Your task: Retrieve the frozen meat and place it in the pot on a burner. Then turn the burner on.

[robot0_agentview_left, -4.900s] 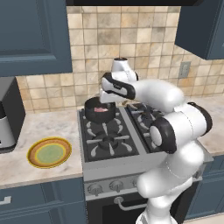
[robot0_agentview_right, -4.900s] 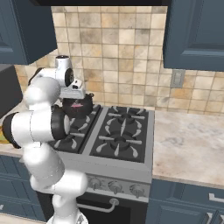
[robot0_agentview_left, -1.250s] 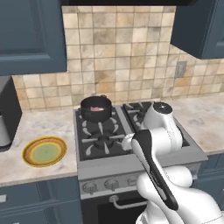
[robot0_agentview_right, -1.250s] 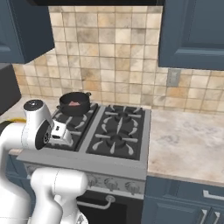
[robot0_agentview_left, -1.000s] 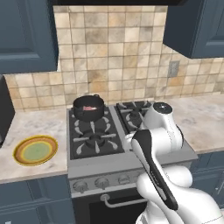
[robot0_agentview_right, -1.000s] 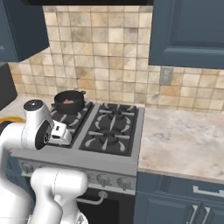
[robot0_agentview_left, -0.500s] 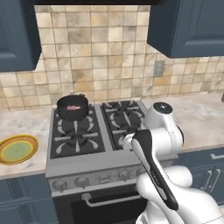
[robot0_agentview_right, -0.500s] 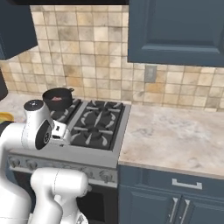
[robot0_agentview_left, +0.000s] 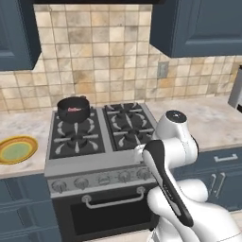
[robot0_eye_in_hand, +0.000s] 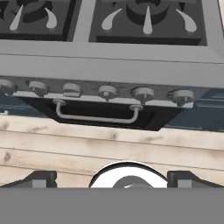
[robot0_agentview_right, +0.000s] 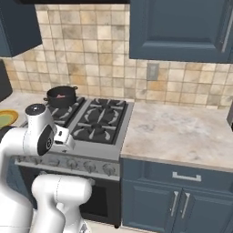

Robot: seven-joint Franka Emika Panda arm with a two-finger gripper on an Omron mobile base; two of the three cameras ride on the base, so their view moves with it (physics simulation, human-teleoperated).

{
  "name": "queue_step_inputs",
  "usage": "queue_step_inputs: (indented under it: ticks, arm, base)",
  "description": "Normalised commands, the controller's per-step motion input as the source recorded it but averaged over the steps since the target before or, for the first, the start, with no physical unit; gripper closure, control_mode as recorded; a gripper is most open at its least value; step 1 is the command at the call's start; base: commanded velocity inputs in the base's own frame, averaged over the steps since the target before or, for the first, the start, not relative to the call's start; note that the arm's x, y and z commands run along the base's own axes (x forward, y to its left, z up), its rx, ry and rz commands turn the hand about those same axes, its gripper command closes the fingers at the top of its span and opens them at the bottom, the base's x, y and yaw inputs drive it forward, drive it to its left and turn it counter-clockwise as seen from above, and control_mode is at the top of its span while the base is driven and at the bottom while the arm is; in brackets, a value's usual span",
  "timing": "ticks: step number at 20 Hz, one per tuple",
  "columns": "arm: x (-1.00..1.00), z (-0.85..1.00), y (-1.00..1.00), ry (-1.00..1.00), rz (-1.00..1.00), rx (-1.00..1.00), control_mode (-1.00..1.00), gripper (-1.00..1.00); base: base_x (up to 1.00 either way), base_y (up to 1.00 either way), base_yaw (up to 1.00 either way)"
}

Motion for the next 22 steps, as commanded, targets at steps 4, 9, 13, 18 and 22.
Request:
queue_step_inputs:
  ticks: [4, 9, 13, 18, 22]
  arm:
    - [0.0, 0.0, 0.0, 0.0, 0.0, 0.0, 1.0, -1.0]
    - [0.0, 0.0, 0.0, 0.0, 0.0, 0.0, 1.0, -1.0]
    - [0.0, 0.0, 0.0, 0.0, 0.0, 0.0, -1.0, -1.0]
    - [0.0, -0.18, 0.37, -0.08, -0.08, 0.0, -1.0, -1.0]
    - [0.0, -0.31, 0.87, -0.21, -0.26, 0.0, -1.0, -1.0]
  base:
    - [-0.55, 0.0, 0.0]
    - [-0.27, -0.03, 0.0]
    - [0.0, 0.0, 0.0]
    - [0.0, 0.0, 0.0]
    - [0.0, 0.0, 0.0]
